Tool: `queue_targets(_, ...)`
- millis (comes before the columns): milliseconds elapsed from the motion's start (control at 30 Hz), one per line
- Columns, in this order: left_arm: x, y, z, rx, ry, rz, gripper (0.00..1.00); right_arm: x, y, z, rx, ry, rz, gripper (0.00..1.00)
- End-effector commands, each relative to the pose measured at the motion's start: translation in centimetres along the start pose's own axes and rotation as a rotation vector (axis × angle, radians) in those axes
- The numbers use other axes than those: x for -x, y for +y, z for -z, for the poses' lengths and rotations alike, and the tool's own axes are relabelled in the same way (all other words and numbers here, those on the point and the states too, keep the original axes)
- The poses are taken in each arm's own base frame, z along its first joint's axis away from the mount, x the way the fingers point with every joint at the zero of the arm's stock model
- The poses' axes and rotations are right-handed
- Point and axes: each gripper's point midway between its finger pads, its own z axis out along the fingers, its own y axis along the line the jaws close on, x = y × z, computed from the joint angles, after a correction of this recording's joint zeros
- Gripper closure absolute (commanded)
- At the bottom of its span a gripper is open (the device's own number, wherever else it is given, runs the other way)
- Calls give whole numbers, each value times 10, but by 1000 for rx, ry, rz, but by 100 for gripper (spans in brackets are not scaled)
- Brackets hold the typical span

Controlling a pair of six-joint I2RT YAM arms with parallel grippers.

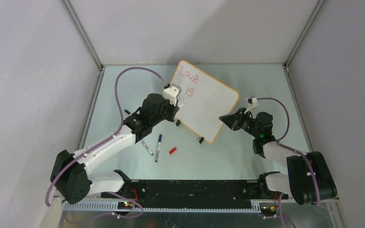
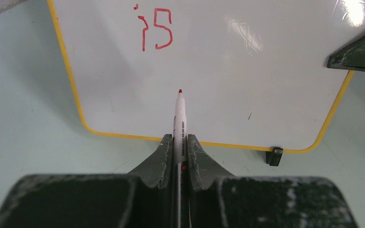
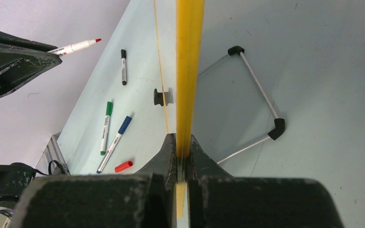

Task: Write a sentence on the whiteboard

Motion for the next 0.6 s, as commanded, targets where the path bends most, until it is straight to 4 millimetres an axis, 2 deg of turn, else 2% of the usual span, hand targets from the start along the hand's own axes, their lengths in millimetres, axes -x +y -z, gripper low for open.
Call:
queue_targets(0,13,-2,-5,-44,-52,60,100,14,-31,6,-142,-68,54,100)
queue_targets(267,0,-14,-14,-106,32,86,100,13,-31,5,-137,-65,51,100)
queue_targets(567,-16,-17,-28,-103,117,140,100,12,-28,4,-119,-58,41,100)
